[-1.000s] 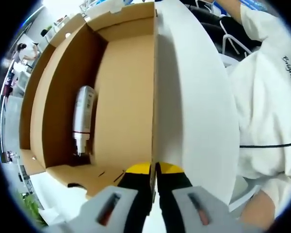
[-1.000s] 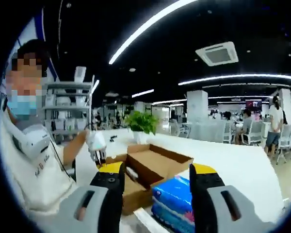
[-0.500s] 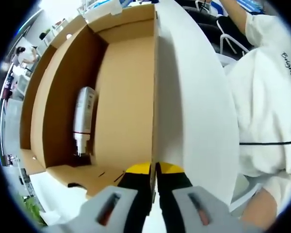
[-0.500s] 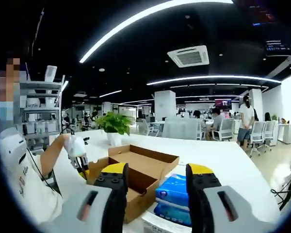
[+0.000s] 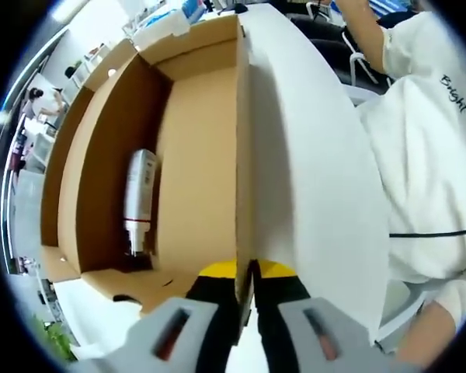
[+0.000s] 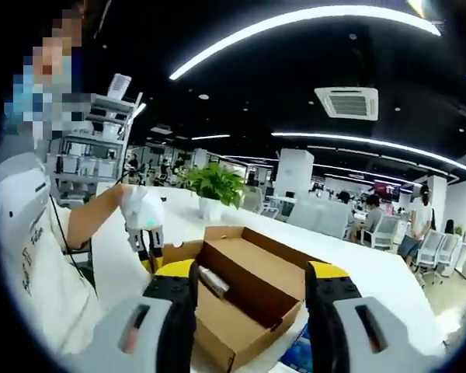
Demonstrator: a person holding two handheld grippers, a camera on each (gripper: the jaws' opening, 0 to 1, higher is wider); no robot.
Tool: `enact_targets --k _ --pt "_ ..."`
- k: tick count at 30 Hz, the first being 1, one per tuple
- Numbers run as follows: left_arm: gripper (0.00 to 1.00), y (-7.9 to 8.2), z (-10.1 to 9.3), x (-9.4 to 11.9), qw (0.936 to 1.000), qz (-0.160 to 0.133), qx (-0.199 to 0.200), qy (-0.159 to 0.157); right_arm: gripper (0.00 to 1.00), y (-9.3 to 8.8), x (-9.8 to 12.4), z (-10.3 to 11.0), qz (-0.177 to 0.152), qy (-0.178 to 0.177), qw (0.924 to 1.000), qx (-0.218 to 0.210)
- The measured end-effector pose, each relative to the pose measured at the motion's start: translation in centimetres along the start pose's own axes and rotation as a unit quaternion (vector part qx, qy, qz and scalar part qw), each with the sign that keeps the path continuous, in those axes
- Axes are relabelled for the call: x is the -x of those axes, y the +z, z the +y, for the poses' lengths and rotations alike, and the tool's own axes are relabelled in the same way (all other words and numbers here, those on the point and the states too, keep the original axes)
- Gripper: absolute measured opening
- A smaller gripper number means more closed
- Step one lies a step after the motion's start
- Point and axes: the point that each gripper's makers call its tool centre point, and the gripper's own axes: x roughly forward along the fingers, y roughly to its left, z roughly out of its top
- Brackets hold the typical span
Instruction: Operate the shoe box by opening the lid, removing the specified soft item, and placing it in the target area until the item is outside and the box remains undamaged.
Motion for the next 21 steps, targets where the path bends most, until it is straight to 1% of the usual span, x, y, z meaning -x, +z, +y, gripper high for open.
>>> enact_targets --k 1,2,3,5,6,7,8,9,10,11,12,14,16,17,19,20,21 --pt "0.05 0.0 0.0 0.0 1.0 0.001 0.005 -0.003 0.39 0.4 -0.6 -0.5 0.001 -0.01 0.9998 -0.014" --pt "0.05 0.0 0.0 0.0 0.9999 0.004 0.009 -0.006 0.36 0.8 -0.9 -0.5 -0.002 -0.008 0.9998 -0.017" --pt "0.05 0.0 0.0 0.0 0.9998 0.007 0.014 -0.01 0.35 1.2 -1.2 -0.2 -0.004 0.003 0.9999 -0.013" --pt "0.05 0.0 0.0 0.0 0.9996 0.008 0.024 -0.014 0.35 2.0 -1.4 -0.2 -0.012 -0.001 0.9999 -0.011" --pt "0.05 0.0 0.0 0.0 0.9995 0.007 0.027 -0.015 0.37 2.6 -1.4 -0.3 -0.027 -0.007 0.9995 -0.014" --pt "0.05 0.0 -0.1 0.0 0.9994 0.006 0.029 -0.016 0.39 2.8 -1.5 -0.3 -0.034 -0.009 0.9991 -0.024" --pt "0.05 0.0 -0.1 0.0 0.9994 0.005 0.031 -0.016 0.43 2.6 -1.6 -0.3 -0.026 -0.011 0.9992 -0.028" --pt "0.05 0.0 -0.1 0.0 0.9994 0.004 0.03 -0.014 0.46 2.5 -1.6 -0.3 -0.028 -0.014 0.9991 -0.029" --pt "0.05 0.0 -0.1 0.1 0.9995 0.003 0.03 -0.013 0.46 2.5 -1.7 -0.3 -0.029 -0.017 0.999 -0.029" --pt "0.05 0.0 -0.2 0.1 0.9995 0.002 0.029 -0.011 0.42 2.5 -1.7 -0.3 -0.03 -0.02 0.9989 -0.03" --pt "0.05 0.0 -0.2 0.1 0.9995 0.001 0.029 -0.009 0.4 1.4 -1.9 0.2 -0.009 -0.024 0.9996 -0.005" --pt "0.05 0.1 -0.1 0.1 0.9995 -0.002 0.03 -0.014 0.35 1.3 -2.0 -0.1 -0.011 -0.045 0.9989 -0.005" --pt "0.05 0.1 -0.1 0.0 0.9993 0.003 0.034 -0.015 0.36 0.8 -2.1 -0.1 0.0 -0.052 0.9986 0.009" --pt "0.05 -0.3 -0.2 0.1 0.9994 0.02 0.022 -0.015 0.37 0.0 -2.1 -0.4 0.017 -0.065 0.9976 0.018" --pt "0.07 -0.3 -0.4 0.0 0.9992 0.031 0.017 -0.019 0.38 -0.3 -2.1 -0.2 0.017 -0.065 0.9976 0.017" --pt "0.06 -0.4 -0.3 -0.1 0.9989 0.037 0.019 -0.02 0.37 -0.8 -2.0 -0.5 0.017 -0.076 0.9969 0.005" --pt "0.06 -0.4 -0.3 -0.1 0.9989 0.037 0.02 -0.021 0.37 -0.6 -1.8 -0.8 0.003 -0.091 0.9959 0.003"
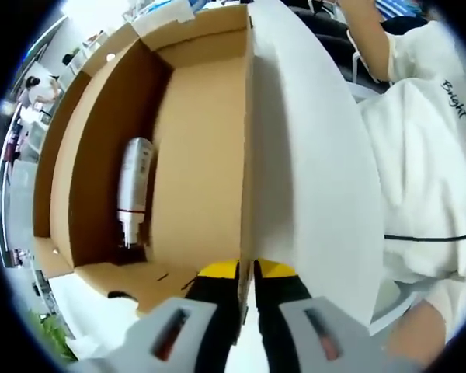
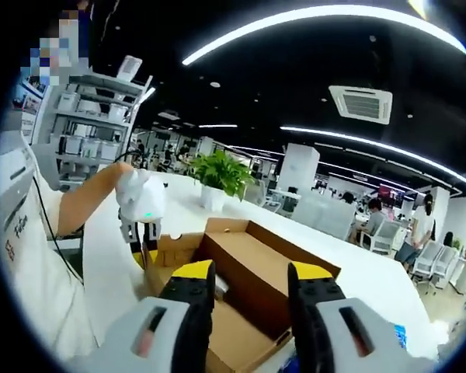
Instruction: Operate the shoe box by opening the lid, removing the specified soft item, and placing it in the target area until the item is outside and the box remains undamaged.
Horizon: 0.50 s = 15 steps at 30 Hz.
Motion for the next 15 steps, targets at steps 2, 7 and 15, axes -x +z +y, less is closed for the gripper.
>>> enact_targets --k 2,7,15 --pt "0.06 0.0 0.0 0.1 1.0 0.0 0.003 -0.002 0.38 0.0 0.4 -0.5 -0.018 -0.023 0.9995 -0.012" --pt "0.05 0.4 0.3 0.2 0.9989 -0.028 0.038 0.005 0.45 -1.1 1.0 0.1 -0.02 -0.02 0.9987 -0.043" --pt "0.04 0.4 0.3 0.3 0.9986 -0.04 0.034 -0.002 0.53 -0.2 0.6 0.9 -0.057 0.034 0.9865 -0.15"
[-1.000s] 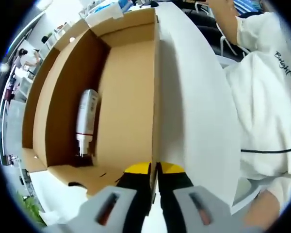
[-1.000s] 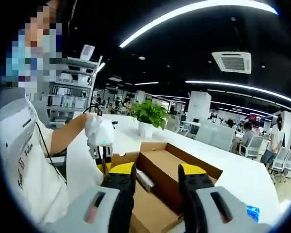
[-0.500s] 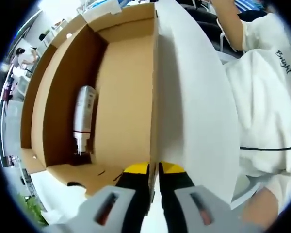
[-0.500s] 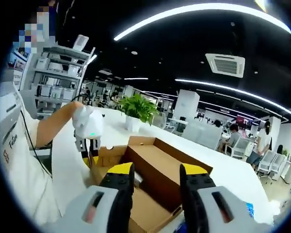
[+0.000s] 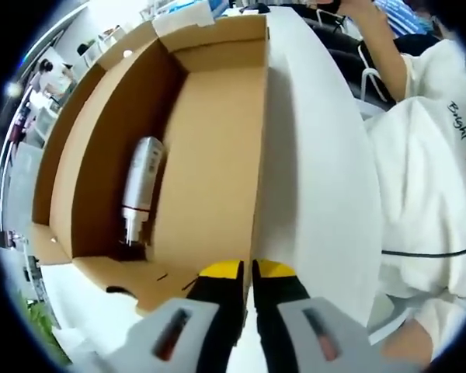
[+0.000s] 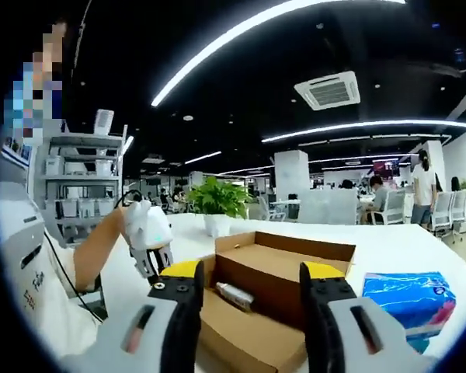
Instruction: Operate the shoe box by opening the lid, removing the specified soft item, and placing it in the target area until the item is outside and the box remains undamaged.
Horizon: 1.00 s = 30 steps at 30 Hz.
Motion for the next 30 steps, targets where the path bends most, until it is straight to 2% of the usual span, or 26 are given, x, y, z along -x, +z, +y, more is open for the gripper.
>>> enact_targets --k 2,3,4,5,6,7,8,9,12,14,16,19,21,22,23,24,25,26,27,29,30 --pt "0.04 -0.3 -0.2 0.0 1.0 0.008 0.002 -0.005 0.58 -0.1 -0.5 0.3 0.001 0.007 1.0 0.004" --pt "0.04 -0.5 -0.2 0.0 0.9999 0.009 0.004 -0.005 0.56 -0.5 -0.7 0.3 0.014 0.009 0.9991 0.04" --pt "0.04 -0.6 -0.3 0.0 0.9999 0.01 0.009 -0.005 0.55 -0.9 -1.1 -0.3 0.028 -0.014 0.9974 0.066" --pt "0.04 -0.6 -0.2 0.0 0.9998 0.011 0.015 -0.003 0.5 -1.3 -1.4 -0.7 0.04 -0.029 0.9954 0.083" --pt "0.05 -0.6 -0.2 0.0 0.9996 0.014 0.023 0.001 0.4 -1.6 -1.5 -0.6 0.053 -0.023 0.9941 0.092" --pt "0.05 -0.5 -0.1 -0.1 0.9994 0.018 0.028 0.006 0.34 -1.6 -1.9 -0.7 0.056 -0.027 0.9968 0.051" --pt "0.05 -0.5 -0.2 -0.1 0.9995 0.02 0.024 0.006 0.32 -0.7 -2.2 -0.5 0.033 -0.016 0.9987 0.035" --pt "0.05 -0.6 -0.1 -0.1 0.9995 0.02 0.022 0.006 0.38 -0.2 -2.4 -0.2 0.018 -0.002 0.9996 0.022" --pt "0.05 -0.5 -0.1 -0.1 0.9994 0.016 0.03 0.001 0.53 0.6 -2.7 -0.4 0.002 0.002 0.9999 -0.016" --pt "0.06 -0.5 -0.1 -0.2 0.9995 0.022 0.023 0.007 0.52 1.3 -3.1 -0.2 -0.016 0.015 0.9993 -0.029" --pt "0.06 -0.5 -0.1 -0.1 0.9994 0.022 0.024 0.008 0.52 1.8 -3.5 1.0 -0.023 0.047 0.9978 -0.04" --pt "0.06 -0.6 -0.2 -0.1 0.9995 0.021 0.021 0.013 0.53 1.1 -3.7 1.1 0.008 0.044 0.999 -0.006" --pt "0.06 -0.6 -0.3 -0.1 0.9996 0.021 0.012 0.018 0.54 1.3 -4.0 1.1 0.006 0.041 0.9991 -0.001" --pt "0.07 -0.6 -0.2 -0.2 0.9995 0.022 0.012 0.02 0.58 1.2 -4.2 1.2 0.009 0.046 0.9989 0.001" --pt "0.07 -0.6 -0.2 -0.2 0.9992 0.026 0.017 0.024 0.67 1.2 -4.3 1.2 0.009 0.053 0.9986 0.0" --pt "0.07 -0.6 -0.2 -0.2 0.9991 0.027 0.02 0.027 0.84 1.6 -4.9 1.3 -0.002 0.061 0.998 -0.013" --pt "0.07 -0.7 -0.2 -0.2 0.999 0.029 0.019 0.029 0.9 1.5 -5.3 1.3 0.004 0.068 0.9975 -0.018" --pt "0.07 -0.7 -0.2 -0.2 0.999 0.029 0.018 0.029 0.83 1.1 -5.3 2.2 0.021 0.099 0.9944 -0.03" --pt "0.07 -0.7 -0.2 -0.2 0.9991 0.029 0.018 0.026 0.68 0.9 -5.5 2.5 0.033 0.11 0.9929 -0.031" --pt "0.06 -0.8 -0.3 -0.1 0.9994 0.027 0.013 0.019 0.59 0.3 -6.3 2.0 0.068 0.096 0.993 0.01" --pt "0.05 -0.8 -0.4 -0.1 0.9995 0.026 0.011 0.014 0.54 0.4 -6.5 2.0 0.068 0.096 0.9929 0.019"
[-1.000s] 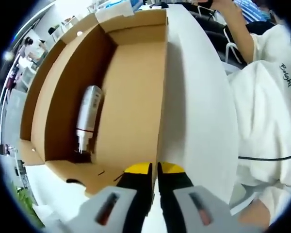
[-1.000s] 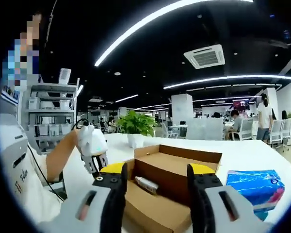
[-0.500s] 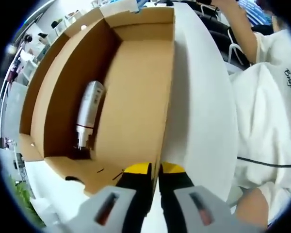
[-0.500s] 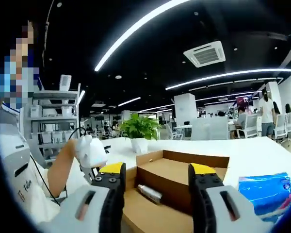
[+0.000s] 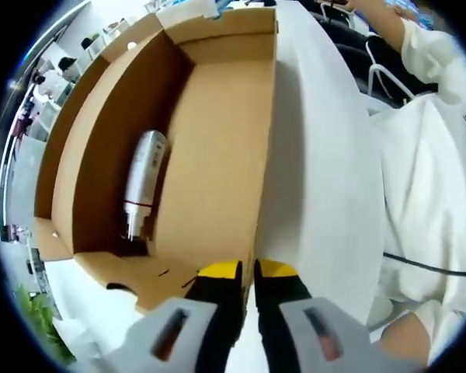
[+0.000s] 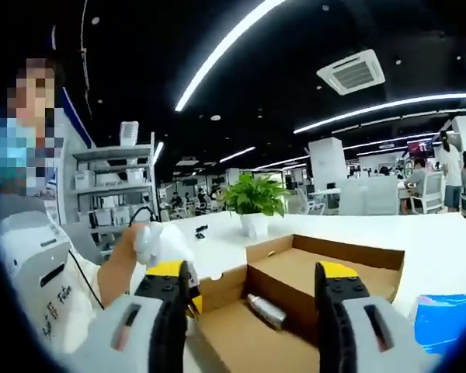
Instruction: Operate the shoe box by opening the lid, removing the specified soft item, and placing it in the target area until the item is outside and the box remains undamaged.
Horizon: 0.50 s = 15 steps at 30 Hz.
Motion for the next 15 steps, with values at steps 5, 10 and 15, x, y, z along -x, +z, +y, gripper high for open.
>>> enact_targets --k 5,10,15 --pt "0.03 -0.1 -0.3 0.0 0.9997 -0.003 -0.021 -0.01 0.39 0.3 -1.3 -0.7 0.026 -0.018 0.9976 0.062" --pt "0.04 -0.2 -0.2 0.0 0.9999 0.003 -0.012 -0.006 0.36 0.6 -2.7 -1.3 0.064 -0.032 0.9852 0.156" --pt "0.04 -0.1 -0.1 0.1 0.9999 -0.001 -0.012 -0.006 0.36 0.5 -3.4 -1.2 0.093 -0.021 0.9826 0.159"
